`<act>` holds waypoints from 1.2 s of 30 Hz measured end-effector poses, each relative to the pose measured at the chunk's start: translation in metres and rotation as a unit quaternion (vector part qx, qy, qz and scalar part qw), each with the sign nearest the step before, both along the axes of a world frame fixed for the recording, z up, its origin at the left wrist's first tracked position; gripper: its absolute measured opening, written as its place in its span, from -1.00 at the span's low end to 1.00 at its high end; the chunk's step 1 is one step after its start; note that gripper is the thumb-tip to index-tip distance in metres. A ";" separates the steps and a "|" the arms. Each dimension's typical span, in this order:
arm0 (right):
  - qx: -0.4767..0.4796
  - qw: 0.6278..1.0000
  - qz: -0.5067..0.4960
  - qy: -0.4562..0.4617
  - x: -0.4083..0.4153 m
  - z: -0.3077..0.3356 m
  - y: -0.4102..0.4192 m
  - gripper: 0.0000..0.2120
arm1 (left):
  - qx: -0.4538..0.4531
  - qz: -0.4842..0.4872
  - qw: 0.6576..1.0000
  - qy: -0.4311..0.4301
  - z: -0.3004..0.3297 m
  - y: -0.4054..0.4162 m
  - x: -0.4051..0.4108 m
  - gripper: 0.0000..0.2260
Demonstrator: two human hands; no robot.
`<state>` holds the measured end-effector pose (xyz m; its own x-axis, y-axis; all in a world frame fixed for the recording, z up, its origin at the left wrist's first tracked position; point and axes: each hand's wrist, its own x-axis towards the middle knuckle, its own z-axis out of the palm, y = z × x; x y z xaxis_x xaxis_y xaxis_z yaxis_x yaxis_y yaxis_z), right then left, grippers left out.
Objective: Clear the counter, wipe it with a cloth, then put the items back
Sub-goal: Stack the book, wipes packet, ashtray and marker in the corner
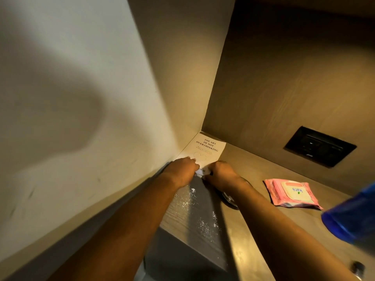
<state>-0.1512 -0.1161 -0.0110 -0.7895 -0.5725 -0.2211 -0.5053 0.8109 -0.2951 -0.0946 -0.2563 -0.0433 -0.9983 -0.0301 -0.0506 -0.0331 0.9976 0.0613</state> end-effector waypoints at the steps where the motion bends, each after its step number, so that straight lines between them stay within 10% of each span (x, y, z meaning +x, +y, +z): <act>1: -0.001 1.000 -0.007 0.002 -0.002 -0.001 -0.001 -0.75 | -0.015 -0.003 1.000 0.005 -0.001 -0.002 -0.003 -0.66; 14: -0.100 0.993 -0.035 -0.047 -0.034 0.001 0.022 -0.86 | 0.020 0.016 0.999 0.032 0.007 -0.006 -0.021 -0.71; 21: -0.128 0.924 -0.334 0.134 -0.054 0.010 0.128 -0.59 | 0.216 -0.008 0.974 0.069 0.019 0.070 -0.011 -0.62; 30: -0.130 0.845 -0.515 0.060 -0.035 -0.018 0.192 -0.52 | 0.239 -0.022 0.971 0.017 0.039 0.180 -0.064 -0.68; 36: -0.211 0.837 -0.505 -0.011 -0.053 -0.015 0.212 -0.75 | 0.210 -0.039 0.974 -0.075 0.029 0.213 -0.084 -0.26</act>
